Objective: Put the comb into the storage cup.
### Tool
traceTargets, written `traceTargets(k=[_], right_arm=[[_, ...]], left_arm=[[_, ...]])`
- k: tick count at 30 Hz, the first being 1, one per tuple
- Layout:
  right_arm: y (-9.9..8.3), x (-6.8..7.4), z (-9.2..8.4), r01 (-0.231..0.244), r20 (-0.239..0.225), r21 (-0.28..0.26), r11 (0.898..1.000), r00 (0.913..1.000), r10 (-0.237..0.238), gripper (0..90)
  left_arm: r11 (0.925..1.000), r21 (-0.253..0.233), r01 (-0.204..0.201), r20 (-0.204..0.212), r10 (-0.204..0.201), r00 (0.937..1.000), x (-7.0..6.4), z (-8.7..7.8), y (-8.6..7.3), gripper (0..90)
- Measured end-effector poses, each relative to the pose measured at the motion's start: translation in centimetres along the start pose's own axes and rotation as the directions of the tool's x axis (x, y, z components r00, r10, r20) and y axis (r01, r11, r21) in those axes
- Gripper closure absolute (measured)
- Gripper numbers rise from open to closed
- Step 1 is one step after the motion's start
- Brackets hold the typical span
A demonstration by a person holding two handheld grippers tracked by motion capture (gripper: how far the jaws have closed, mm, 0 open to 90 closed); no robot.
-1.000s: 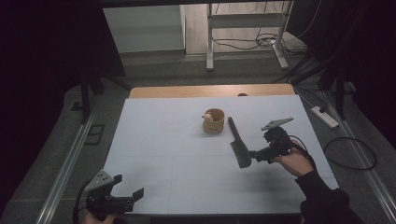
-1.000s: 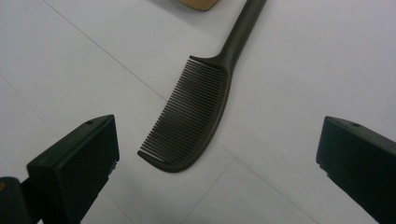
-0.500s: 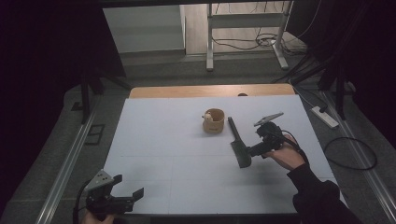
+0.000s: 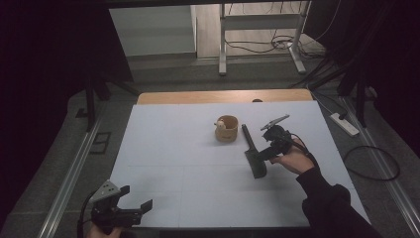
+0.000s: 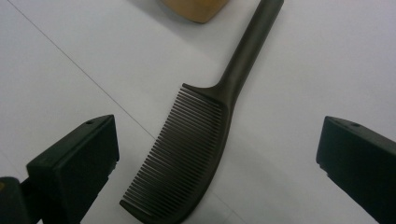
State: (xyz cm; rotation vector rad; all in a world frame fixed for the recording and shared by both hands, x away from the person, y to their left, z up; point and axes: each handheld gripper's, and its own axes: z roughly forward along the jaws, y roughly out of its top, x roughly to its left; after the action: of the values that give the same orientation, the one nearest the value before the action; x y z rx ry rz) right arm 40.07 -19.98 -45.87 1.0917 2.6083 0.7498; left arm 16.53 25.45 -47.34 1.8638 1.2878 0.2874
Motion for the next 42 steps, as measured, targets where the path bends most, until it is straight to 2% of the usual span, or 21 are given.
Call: traceTargets(k=[9, 20, 23, 24, 25, 26, 27, 29, 30, 31, 33, 34, 35, 36, 37, 38, 39, 40, 42], right_arm=[[1.3, -0.1, 1.0, -0.002, -0.011, 0.009, 1.000, 0.9999, 0.002, 0.0], [2.6, -0.1, 2.4, 0.009, -0.001, 0.029, 1.000, 1.0000, -0.009, 0.0], [2.8, -0.2, 2.6, 0.011, 0.001, 0.022, 1.000, 0.9999, -0.011, 4.3], [2.8, -0.2, 2.7, 0.016, 0.003, 0.022, 1.000, 0.9999, -0.016, 7.5], [2.8, -0.3, 2.8, 0.026, -0.002, 0.022, 0.999, 0.9997, -0.026, 14.8], [2.8, -0.3, 2.8, 0.026, -0.002, 0.022, 0.999, 0.9997, -0.026, 14.8], [2.8, -0.4, 2.8, 0.031, -0.007, 0.023, 0.999, 0.9995, -0.030, 19.9], [2.9, -0.6, 2.8, 0.041, -0.015, 0.020, 0.999, 0.9990, -0.041, 32.6], [3.1, -0.7, 2.8, 0.041, -0.028, 0.012, 0.999, 0.9988, -0.040, 44.7], [3.1, -0.7, 2.8, 0.041, -0.028, 0.012, 0.999, 0.9988, -0.040, 44.7], [3.3, -0.9, 2.9, 0.034, -0.035, 0.011, 0.999, 0.9988, -0.034, 55.3], [3.5, -1.0, 3.0, 0.042, -0.031, 0.015, 0.999, 0.9987, -0.042, 63.7], [3.5, -1.0, 3.0, 0.042, -0.031, 0.015, 0.999, 0.9987, -0.042, 63.7], [3.6, -1.0, 3.0, 0.048, -0.033, 0.015, 0.999, 0.9983, -0.047, 68.0], [3.9, -1.0, 3.1, 0.059, -0.043, 0.006, 0.998, 0.9974, -0.059, 76.9], [3.9, -1.0, 3.1, 0.059, -0.043, 0.006, 0.998, 0.9974, -0.059, 76.9], [4.1, -1.0, 3.2, 0.063, -0.053, 0.000, 0.998, 0.9966, -0.063, 83.6], [4.1, -1.0, 3.2, 0.063, -0.053, 0.000, 0.998, 0.9966, -0.063, 83.6], [4.4, -1.0, 3.5, 0.073, -0.067, -0.008, 0.997, 0.9951, -0.073, 89.7]], left_arm=[[1.0000, 0.001, 0.001, 0.004, -0.001, 1.0000, 0.1, 0.0, 0.0, 0.8], [1.0000, -0.001, 0.007, 0.011, -0.007, 0.9999, 0.2, 0.0, 0.0, 0.7], [1.0000, -0.002, 0.007, 0.011, -0.007, 0.9999, 0.2, 0.0, 0.0, 0.7], [1.0000, -0.002, 0.006, 0.011, -0.006, 0.9999, 0.2, 0.0, 0.0, 0.7], [1.0000, -0.002, 0.007, 0.013, -0.007, 0.9999, 0.2, 0.0, 0.0, 0.7], [1.0000, -0.001, 0.007, 0.014, -0.007, 0.9999, 0.2, 0.0, 0.0, 0.7], [1.0000, -0.001, 0.007, 0.013, -0.007, 0.9999, 0.2, 0.0, 0.0, 0.7], [1.0000, -0.002, 0.007, 0.014, -0.007, 0.9999, 0.2, 0.0, 0.0, 0.7], [1.0000, -0.001, 0.007, 0.015, -0.007, 0.9999, 0.2, 0.0, 0.0, 0.7], [1.0000, -0.001, 0.007, 0.015, -0.007, 0.9999, 0.2, 0.0, 0.0, 0.7], [1.0000, 0.000, 0.007, 0.016, -0.007, 0.9998, 0.2, 0.0, 0.0, 0.7], [1.0000, 0.000, 0.007, 0.016, -0.007, 0.9998, 0.2, 0.0, 0.0, 0.7], [1.0000, 0.000, 0.009, 0.018, -0.009, 0.9998, 0.2, 0.0, 0.0, 0.7], [0.9999, 0.000, 0.010, 0.020, -0.010, 0.9997, 0.3, 0.0, 0.0, 0.7], [0.9999, -0.002, 0.014, 0.022, -0.014, 0.9997, 0.3, 0.0, 0.0, 0.7], [0.9999, -0.002, 0.014, 0.022, -0.014, 0.9997, 0.3, 0.0, 0.0, 0.7], [0.9999, -0.002, 0.014, 0.023, -0.014, 0.9996, 0.3, 0.0, 0.0, 0.7], [0.9999, -0.002, 0.013, 0.023, -0.013, 0.9996, 0.3, 0.0, 0.0, 0.7], [0.9999, 0.000, 0.012, 0.023, -0.012, 0.9997, 0.3, 0.0, 0.0, 0.7]])
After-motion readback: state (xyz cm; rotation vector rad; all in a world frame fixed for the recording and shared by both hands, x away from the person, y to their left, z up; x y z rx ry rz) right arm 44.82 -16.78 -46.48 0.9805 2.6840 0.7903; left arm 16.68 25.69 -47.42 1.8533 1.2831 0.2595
